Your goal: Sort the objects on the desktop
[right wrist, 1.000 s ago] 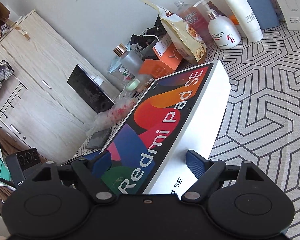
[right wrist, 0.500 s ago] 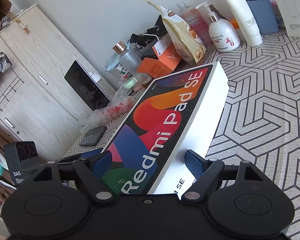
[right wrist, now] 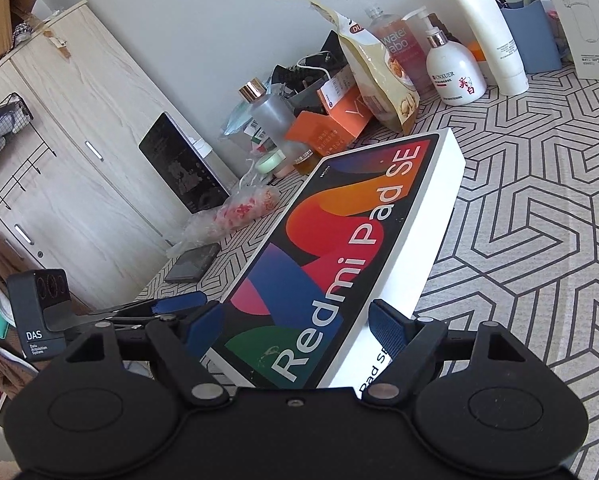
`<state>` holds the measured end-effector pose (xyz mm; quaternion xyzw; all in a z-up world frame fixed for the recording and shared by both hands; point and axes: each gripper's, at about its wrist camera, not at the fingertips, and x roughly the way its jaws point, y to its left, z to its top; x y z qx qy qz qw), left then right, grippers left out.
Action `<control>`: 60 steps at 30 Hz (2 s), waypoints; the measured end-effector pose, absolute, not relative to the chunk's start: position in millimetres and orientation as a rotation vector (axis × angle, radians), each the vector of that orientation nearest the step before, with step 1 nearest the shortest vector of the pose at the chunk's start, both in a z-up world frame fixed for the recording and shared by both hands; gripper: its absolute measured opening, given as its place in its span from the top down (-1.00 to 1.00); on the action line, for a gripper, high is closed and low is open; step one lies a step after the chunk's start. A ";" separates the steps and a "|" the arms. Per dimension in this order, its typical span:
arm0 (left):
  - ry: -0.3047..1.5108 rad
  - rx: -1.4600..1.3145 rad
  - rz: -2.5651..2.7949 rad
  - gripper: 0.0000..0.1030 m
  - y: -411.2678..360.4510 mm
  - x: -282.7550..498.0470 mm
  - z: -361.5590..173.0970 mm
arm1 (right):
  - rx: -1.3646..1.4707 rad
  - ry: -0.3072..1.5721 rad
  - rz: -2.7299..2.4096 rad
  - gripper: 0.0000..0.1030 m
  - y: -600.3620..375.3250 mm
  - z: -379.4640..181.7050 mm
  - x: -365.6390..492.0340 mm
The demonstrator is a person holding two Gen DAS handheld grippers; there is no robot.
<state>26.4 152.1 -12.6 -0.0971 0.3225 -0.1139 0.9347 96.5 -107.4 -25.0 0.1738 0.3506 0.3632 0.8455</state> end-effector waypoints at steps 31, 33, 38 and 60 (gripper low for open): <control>0.646 -0.094 -0.245 -0.97 108.4 -20.8 -6.9 | 0.203 0.693 0.556 -0.70 -110.8 -39.4 46.2; 0.658 -0.095 -0.236 -0.97 107.0 -22.2 -8.5 | 0.210 0.687 0.528 -0.70 -112.1 -43.3 40.2; 0.688 -0.099 -0.214 -0.97 103.4 -25.8 -12.6 | 0.213 0.654 0.476 -0.78 -115.2 -43.6 22.1; 0.774 -0.058 -0.156 -1.00 86.5 -35.8 -22.0 | 0.131 0.593 0.475 -0.80 -107.1 -35.5 -25.4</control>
